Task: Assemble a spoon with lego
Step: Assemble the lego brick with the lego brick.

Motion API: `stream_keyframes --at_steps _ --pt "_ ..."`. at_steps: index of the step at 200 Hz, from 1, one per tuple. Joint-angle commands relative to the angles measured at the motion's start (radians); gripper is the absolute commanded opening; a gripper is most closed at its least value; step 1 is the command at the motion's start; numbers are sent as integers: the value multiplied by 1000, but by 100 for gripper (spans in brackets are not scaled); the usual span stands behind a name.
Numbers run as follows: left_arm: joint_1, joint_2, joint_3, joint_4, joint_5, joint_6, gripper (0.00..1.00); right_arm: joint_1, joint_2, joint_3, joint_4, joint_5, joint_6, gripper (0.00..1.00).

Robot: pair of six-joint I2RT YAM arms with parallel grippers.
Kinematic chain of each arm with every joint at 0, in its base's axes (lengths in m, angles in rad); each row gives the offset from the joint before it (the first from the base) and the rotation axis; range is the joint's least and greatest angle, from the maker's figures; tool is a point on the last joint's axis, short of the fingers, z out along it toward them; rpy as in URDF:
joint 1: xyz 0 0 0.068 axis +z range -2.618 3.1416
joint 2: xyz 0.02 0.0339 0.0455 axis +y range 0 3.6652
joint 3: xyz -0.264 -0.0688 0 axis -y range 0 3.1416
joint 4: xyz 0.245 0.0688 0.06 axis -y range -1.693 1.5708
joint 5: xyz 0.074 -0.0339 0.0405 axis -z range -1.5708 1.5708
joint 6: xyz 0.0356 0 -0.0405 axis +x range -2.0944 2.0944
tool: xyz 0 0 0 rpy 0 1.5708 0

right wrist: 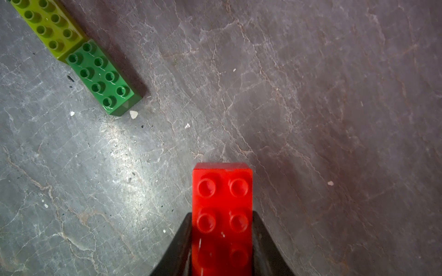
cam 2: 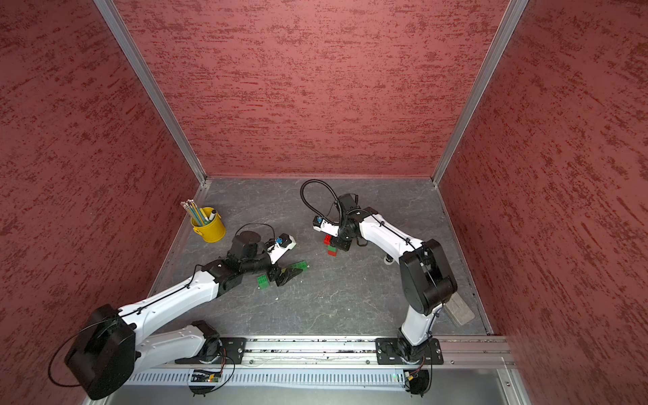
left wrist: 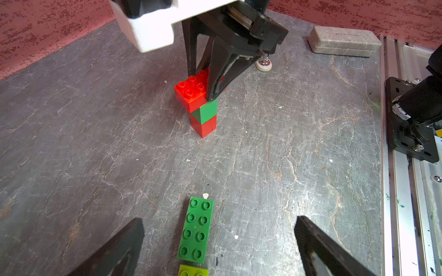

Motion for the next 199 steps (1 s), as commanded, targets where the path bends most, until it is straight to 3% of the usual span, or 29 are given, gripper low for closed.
stream_keyframes --at_steps 1,37,95,133,153,199 --pt "-2 -12 -8 7 -5 12 100 1 42 -45 -64 15 -1 20" --pt "-2 -15 -9 5 -6 11 100 1 45 -19 -69 18 6 25" --pt "-2 -14 -9 2 -8 8 100 1 22 21 -55 -13 17 57" --pt "-2 -14 -8 -3 -12 5 100 2 14 23 -43 2 25 71" --pt "3 -9 5 -22 -11 1 100 -2 -3 23 -47 30 24 86" --pt "62 -73 23 -48 6 -66 100 6 -128 31 -42 60 0 89"
